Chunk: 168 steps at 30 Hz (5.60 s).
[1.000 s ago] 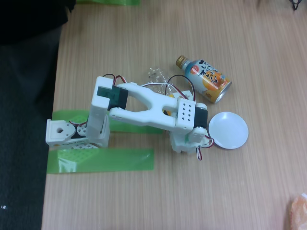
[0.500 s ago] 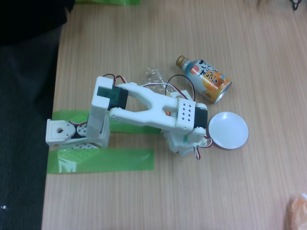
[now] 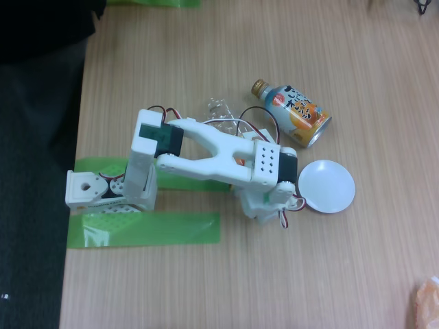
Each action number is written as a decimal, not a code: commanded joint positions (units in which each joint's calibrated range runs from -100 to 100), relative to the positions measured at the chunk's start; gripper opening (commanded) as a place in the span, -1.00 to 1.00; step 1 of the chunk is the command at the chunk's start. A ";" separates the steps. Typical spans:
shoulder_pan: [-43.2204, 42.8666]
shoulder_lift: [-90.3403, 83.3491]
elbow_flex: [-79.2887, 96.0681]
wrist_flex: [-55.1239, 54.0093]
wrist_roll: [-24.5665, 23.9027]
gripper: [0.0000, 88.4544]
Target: Pick up the plastic bottle and stand it up on the white place
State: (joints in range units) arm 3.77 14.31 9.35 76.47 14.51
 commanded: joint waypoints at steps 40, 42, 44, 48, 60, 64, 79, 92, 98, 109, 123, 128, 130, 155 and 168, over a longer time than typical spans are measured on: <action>4.15 -12.50 -45.52 18.64 0.21 -0.72; 4.15 -15.70 -43.17 18.56 0.21 -0.72; 4.30 -18.64 -40.54 18.21 0.16 -0.72; 4.30 -24.85 -35.84 18.13 0.21 -0.72; 4.00 -39.13 -17.28 5.42 0.10 -0.72; 3.63 -43.16 -7.95 -3.08 0.16 -0.72; 3.71 -52.40 28.72 -59.38 13.43 -0.72; -0.37 -51.90 41.21 -90.20 22.09 -0.72; -4.37 -51.90 41.48 -93.20 27.34 -0.72; -4.74 -51.98 46.55 -93.03 33.69 -0.72; -7.62 -51.73 47.82 -93.12 33.95 -0.72; -7.48 -50.89 48.27 -92.77 34.74 -0.72; -7.18 -49.13 48.27 -93.20 34.74 -0.72; -7.55 -41.82 46.10 -100.59 34.74 -0.72; -7.62 -41.65 46.10 -100.59 34.74 -0.72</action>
State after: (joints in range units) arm -3.55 -27.36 58.16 -23.19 48.90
